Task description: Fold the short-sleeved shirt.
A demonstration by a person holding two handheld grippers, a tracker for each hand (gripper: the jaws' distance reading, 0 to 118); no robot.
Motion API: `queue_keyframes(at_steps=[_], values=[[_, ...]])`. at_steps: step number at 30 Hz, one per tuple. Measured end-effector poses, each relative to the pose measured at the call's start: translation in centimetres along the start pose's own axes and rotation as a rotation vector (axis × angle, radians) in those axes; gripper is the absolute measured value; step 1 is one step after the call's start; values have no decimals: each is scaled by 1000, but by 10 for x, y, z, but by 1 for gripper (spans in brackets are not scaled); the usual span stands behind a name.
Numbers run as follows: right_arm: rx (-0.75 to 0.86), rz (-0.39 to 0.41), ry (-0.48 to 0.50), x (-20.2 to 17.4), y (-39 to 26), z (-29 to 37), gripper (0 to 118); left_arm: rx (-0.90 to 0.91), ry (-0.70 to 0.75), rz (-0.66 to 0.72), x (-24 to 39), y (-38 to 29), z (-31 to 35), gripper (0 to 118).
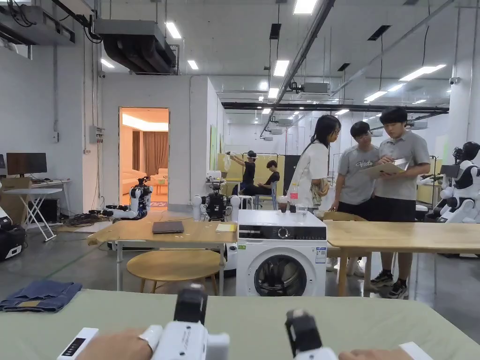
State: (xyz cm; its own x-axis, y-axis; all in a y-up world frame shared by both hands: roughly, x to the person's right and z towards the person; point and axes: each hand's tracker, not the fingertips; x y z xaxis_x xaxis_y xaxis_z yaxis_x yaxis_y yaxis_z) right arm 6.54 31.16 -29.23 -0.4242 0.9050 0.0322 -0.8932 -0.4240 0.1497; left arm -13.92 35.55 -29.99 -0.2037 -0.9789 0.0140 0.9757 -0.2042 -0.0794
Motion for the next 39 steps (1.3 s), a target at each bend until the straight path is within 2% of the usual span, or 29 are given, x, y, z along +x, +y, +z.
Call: queue_keyframes(at_steps=[1,2,4,5,8,9,10,12,14,15,16,17,19,21,25,31,36,37,38,39], values=[[5,97,0,-14,3,0,118,-5,-9,-34,9,5,1,118],[-18,40,21,-15,4,-2,118,-8,-15,-11,15,3,4,118],[-119,-275,70,-1,-1,-7,118,1,-7,172,8,1,7,118],[-158,-478,61,14,-9,-9,118,-31,-5,342,-5,-5,5,118],[-203,-1081,37,71,-47,-12,118,-116,-23,1099,-70,-44,0,118],[-182,-1313,22,89,-64,-9,118,-98,-20,1391,-89,-64,0,118],[-146,-1508,15,102,-79,-5,118,-65,-11,1615,-103,-82,0,118],[-77,-1804,-35,118,-102,3,118,16,9,1886,-112,-101,5,118],[-29,-2013,-69,123,-116,10,118,42,18,1981,-115,-106,7,118],[-18,-2077,-75,122,-119,10,118,36,1,1975,-114,-107,5,118],[-15,-2125,-81,120,-122,11,118,25,-5,1945,-113,-106,4,118],[-35,-2126,-99,119,-123,11,118,11,-8,1924,-111,-104,4,118],[-79,-2082,-121,115,-122,11,118,-20,65,1799,-107,-92,6,118],[-103,-2038,-137,111,-122,11,118,10,88,1755,-104,-91,9,118],[-105,-2046,-49,105,-123,6,118,9,54,1751,-106,-87,3,118],[-108,-2076,-49,104,-121,5,118,12,48,1737,-111,-80,4,118],[-122,-2031,-54,109,-117,6,118,19,21,1712,-108,-75,4,118],[-134,-2019,-61,110,-116,7,118,21,3,1710,-107,-75,4,114],[-150,-2005,-67,112,-116,7,117,22,1,1707,-106,-74,4,100],[-155,-1995,-71,113,-114,9,107,23,-1,1700,-106,-73,4,61]])
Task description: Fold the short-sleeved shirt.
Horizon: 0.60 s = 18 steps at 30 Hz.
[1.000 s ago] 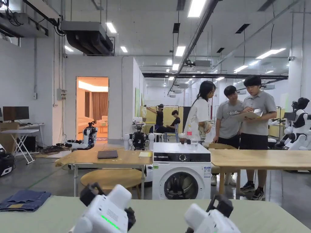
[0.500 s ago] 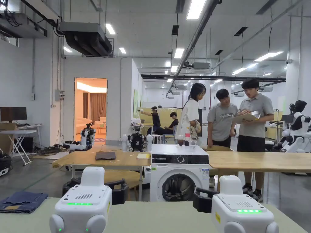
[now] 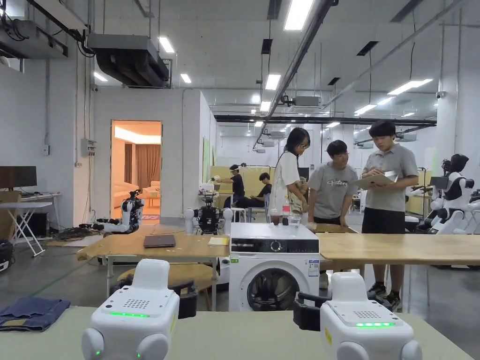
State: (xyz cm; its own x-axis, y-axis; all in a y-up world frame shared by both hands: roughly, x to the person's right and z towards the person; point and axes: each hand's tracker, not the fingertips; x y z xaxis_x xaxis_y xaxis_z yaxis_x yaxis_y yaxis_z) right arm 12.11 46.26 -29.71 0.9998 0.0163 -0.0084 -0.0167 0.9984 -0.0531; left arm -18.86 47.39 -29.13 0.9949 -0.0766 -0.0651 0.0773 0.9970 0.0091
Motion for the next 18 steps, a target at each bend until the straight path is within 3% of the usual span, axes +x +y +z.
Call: queue_keyframes(at_steps=[1,2,3,4,5,8,12,18], values=[[2,11,11,1,1,3,86,0,8,-16,3,0,0,0],[-8,23,27,-1,1,2,64,-25,48,-41,4,0,-3,0],[0,54,15,-4,1,3,14,-19,61,-32,8,0,1,0],[34,98,-31,-7,0,5,0,-22,-21,39,3,1,1,0],[58,138,-80,-6,-4,5,0,-28,-23,51,3,2,1,0],[27,30,-9,5,-2,-1,0,-21,-2,27,7,2,0,0],[41,37,-34,4,0,-1,0,-13,3,23,4,2,1,0],[23,31,21,-26,-5,-9,0,-11,71,3,-27,0,15,0]])
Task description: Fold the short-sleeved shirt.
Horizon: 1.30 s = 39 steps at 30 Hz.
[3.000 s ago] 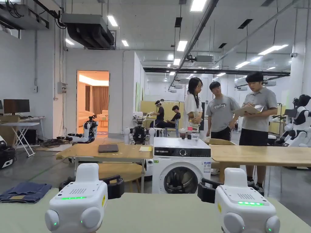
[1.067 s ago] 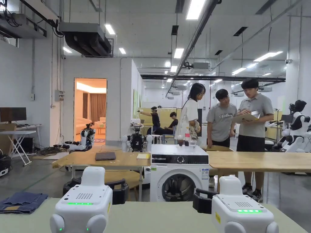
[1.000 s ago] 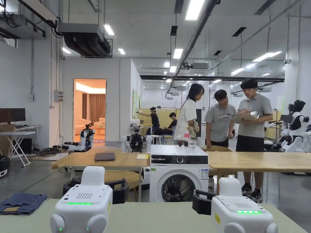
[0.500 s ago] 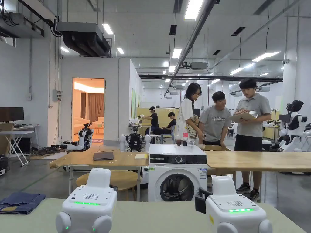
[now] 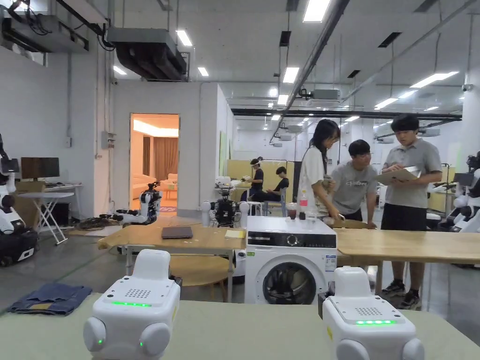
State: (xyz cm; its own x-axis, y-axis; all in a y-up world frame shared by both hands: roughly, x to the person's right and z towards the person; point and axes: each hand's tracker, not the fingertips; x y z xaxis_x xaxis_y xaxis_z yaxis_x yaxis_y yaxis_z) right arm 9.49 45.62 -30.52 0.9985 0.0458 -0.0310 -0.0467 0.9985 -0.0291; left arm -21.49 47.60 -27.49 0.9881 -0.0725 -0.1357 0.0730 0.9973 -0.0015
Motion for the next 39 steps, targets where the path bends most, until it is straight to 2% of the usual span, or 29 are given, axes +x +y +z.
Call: queue_keyframes(at_steps=[3,10,16,22,26,29,30,31,32,33,35,39], values=[[-13,-1,77,-40,-5,-7,0,-16,85,-22,-37,-7,14,0],[-33,-18,348,-162,-22,-6,0,-114,375,-59,-160,-43,61,0],[-81,-51,519,-237,-50,7,0,-322,482,-73,-226,-91,73,0],[-127,-37,554,-254,-79,-19,0,-820,341,136,-257,-159,0,0],[-138,40,544,-254,-102,-41,0,-879,272,236,-263,-210,-54,0],[-156,96,533,-253,-121,-61,0,-889,231,224,-262,-239,-99,0],[-165,108,525,-253,-127,-67,0,-891,213,212,-262,-247,-116,19],[-172,114,522,-253,-132,-72,0,-926,145,213,-263,-255,-134,76],[-181,122,516,-252,-136,-77,0,-965,88,214,-264,-263,-148,111],[-193,126,512,-252,-141,-83,0,-966,47,209,-260,-270,-154,118],[-209,129,501,-251,-148,-91,0,-962,95,192,-256,-285,-181,117],[-239,132,487,-247,-163,-103,0,-1027,103,121,-243,-330,-212,117]])
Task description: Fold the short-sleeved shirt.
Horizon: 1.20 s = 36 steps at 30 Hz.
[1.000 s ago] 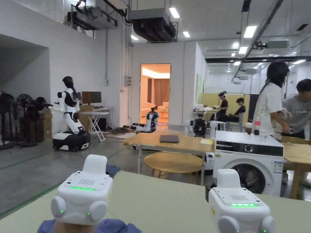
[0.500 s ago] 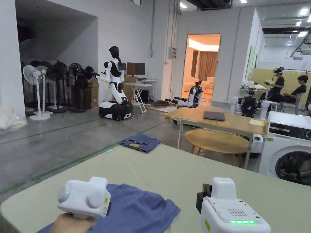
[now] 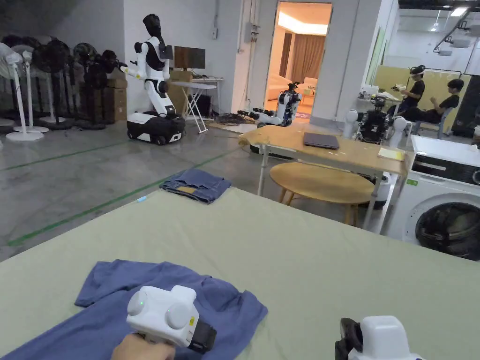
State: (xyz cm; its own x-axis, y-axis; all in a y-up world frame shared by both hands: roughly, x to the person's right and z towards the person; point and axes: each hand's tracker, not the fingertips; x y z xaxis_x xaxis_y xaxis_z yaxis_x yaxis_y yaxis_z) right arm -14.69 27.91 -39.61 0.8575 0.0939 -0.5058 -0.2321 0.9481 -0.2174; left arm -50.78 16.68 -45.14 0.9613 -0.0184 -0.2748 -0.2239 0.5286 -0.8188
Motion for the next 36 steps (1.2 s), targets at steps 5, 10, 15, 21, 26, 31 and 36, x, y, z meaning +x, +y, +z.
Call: queue_keyframes(at_steps=[5,10,15,21,26,31,36], values=[[-34,-14,-15,13,-13,-3,0,-43,33,-69,17,-19,-35,99],[-46,-48,-40,31,-18,8,0,50,69,-22,2,-17,-2,3],[-32,-93,-76,60,-16,35,0,103,9,-49,32,-11,30,3],[0,-97,-189,116,-5,92,0,253,-228,-106,144,10,98,3],[34,-119,-317,172,2,157,0,340,-488,-213,276,14,164,3],[28,-125,-440,226,-8,219,0,319,-615,-425,407,-19,196,3],[-15,-146,-521,268,-34,257,0,165,-494,-555,489,-76,153,3]])
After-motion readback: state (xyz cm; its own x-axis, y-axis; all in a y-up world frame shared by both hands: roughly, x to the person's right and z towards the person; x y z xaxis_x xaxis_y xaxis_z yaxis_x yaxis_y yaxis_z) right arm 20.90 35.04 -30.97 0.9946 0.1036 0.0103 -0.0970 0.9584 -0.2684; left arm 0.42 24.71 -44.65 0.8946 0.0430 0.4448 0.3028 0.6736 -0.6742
